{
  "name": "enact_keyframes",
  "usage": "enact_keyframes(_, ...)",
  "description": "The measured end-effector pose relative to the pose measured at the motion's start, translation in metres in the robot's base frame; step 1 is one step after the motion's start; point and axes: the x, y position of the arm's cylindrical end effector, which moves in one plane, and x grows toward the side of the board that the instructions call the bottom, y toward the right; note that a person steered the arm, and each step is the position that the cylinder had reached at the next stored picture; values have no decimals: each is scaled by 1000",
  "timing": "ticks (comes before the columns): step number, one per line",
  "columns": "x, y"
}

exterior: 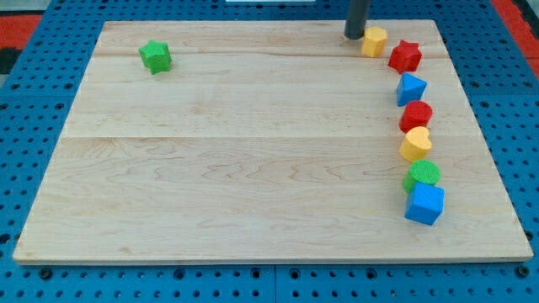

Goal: Move the yellow hexagon towards the top of the red star

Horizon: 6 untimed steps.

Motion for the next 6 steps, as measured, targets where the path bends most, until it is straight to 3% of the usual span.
enact_keyframes(4,34,-17)
enact_keyframes(6,30,0)
